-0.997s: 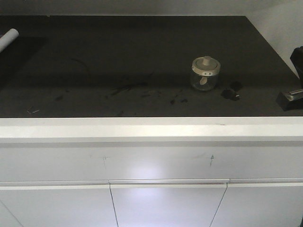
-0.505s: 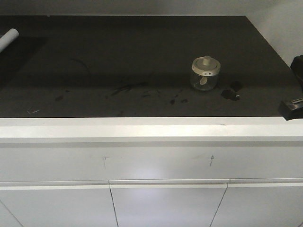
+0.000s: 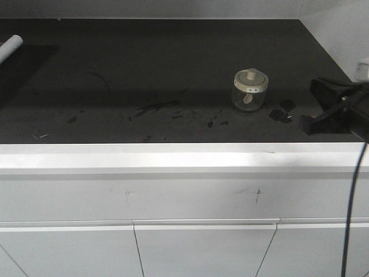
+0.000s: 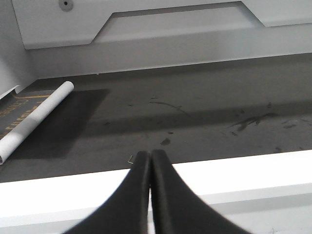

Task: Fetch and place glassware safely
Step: 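Lower the open right gripper around the cream jar lid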

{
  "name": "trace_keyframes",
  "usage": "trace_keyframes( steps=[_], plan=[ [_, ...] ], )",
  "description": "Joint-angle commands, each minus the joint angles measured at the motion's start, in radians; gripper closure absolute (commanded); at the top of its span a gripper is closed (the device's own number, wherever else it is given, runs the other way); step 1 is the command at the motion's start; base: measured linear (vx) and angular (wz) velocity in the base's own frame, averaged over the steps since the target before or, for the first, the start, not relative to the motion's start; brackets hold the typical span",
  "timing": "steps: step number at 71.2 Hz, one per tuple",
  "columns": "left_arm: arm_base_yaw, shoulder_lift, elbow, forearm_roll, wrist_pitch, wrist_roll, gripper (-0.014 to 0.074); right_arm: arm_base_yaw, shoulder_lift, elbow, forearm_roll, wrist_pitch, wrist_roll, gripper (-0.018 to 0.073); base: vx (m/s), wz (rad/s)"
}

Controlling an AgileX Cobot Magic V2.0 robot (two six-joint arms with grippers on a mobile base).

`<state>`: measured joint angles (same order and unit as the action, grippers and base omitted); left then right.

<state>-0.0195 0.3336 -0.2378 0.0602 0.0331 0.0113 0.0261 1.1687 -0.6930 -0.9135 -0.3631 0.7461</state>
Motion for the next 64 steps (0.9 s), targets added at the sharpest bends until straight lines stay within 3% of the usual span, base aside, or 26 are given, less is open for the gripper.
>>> trace_keyframes(
  steps=[1,33,49,64],
  plan=[
    [-0.006,0.003,-0.027,-0.010,-0.070,-0.006,0.0603,0.002,0.066,-0.092,0.014,-0.054,-0.002,0.0517,0.00,0.00],
    [-0.006,0.003,-0.027,-0.010,-0.070,-0.006,0.0603,0.002,0.561,-0.506,0.015,-0.245,-0.006,0.0192,0.00,0.00],
    [-0.006,0.003,-0.027,-0.010,-0.070,-0.006,0.0603,0.002,0.719,-0.645,0.026,-0.277,-0.073,0.0174,0.00,0.00],
    [-0.006,0.003,-0.027,-0.010,-0.070,-0.006,0.0603,0.001,0.820,-0.715,0.148,-0.313,-0.145,0.0174,0.00,0.00]
  ],
)
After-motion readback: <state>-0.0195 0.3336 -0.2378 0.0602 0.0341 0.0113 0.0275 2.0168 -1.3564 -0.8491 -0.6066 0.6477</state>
